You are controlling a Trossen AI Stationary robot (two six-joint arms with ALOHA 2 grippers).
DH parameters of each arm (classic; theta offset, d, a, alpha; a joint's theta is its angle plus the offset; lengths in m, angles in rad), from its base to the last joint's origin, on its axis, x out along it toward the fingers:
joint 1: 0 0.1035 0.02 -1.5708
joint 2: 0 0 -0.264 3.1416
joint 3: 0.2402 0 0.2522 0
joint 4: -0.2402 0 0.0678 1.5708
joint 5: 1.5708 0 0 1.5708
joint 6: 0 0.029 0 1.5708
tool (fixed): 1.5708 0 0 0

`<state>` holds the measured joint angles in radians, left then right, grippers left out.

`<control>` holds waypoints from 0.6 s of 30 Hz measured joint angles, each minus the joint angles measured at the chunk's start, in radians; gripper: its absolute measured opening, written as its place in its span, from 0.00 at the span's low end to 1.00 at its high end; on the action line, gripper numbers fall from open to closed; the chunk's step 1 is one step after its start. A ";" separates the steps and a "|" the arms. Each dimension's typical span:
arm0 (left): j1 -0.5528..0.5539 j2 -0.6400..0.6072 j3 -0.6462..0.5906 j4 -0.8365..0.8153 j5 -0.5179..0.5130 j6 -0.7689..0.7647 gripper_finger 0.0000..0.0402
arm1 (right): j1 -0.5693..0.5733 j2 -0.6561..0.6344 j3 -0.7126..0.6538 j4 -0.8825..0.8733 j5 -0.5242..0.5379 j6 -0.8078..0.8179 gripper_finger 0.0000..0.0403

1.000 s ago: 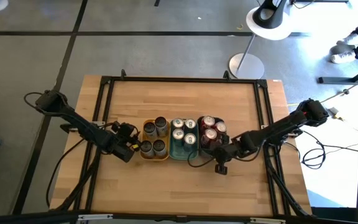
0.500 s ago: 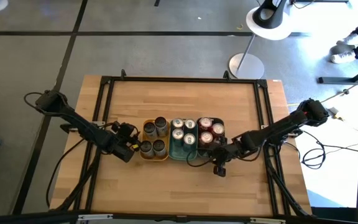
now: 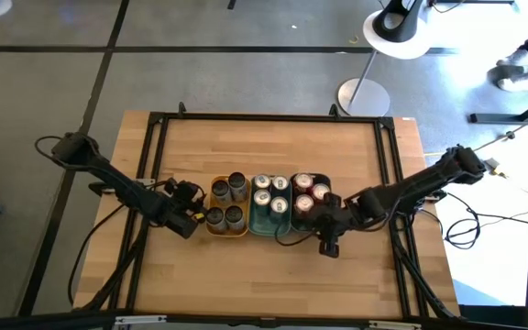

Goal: Sort soda cans
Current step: Return to Home Position

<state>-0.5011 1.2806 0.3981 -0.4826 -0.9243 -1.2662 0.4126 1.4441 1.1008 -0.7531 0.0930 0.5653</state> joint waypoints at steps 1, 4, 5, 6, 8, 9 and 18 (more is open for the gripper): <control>0.000 -0.005 0.000 -0.002 0.006 0.016 0.44 | 0.000 0.000 0.031 -0.040 0.013 -0.014 0.36; -0.001 -0.039 0.000 -0.019 0.029 0.069 0.44 | 0.000 0.000 0.114 -0.104 0.073 -0.045 0.35; -0.002 -0.058 0.000 -0.028 0.032 0.078 0.44 | 0.000 0.000 0.132 -0.114 0.094 -0.060 0.35; -0.003 -0.079 0.002 -0.051 0.038 0.087 0.44 | 0.000 0.000 0.147 -0.116 0.113 -0.078 0.35; -0.002 -0.123 0.004 -0.103 0.047 0.095 0.44 | -0.001 0.000 0.164 -0.105 0.145 -0.104 0.35; -0.002 -0.147 0.006 -0.129 0.052 0.095 0.44 | -0.002 -0.001 0.166 -0.103 0.157 -0.114 0.35; -0.001 -0.424 0.007 -0.282 0.141 0.208 0.44 | -0.053 -0.001 0.164 -0.104 0.125 -0.132 0.35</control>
<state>-0.5022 0.8568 0.4049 -0.7642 -0.7838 -1.0586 0.3599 1.4433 1.2648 -0.8566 0.2183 0.4331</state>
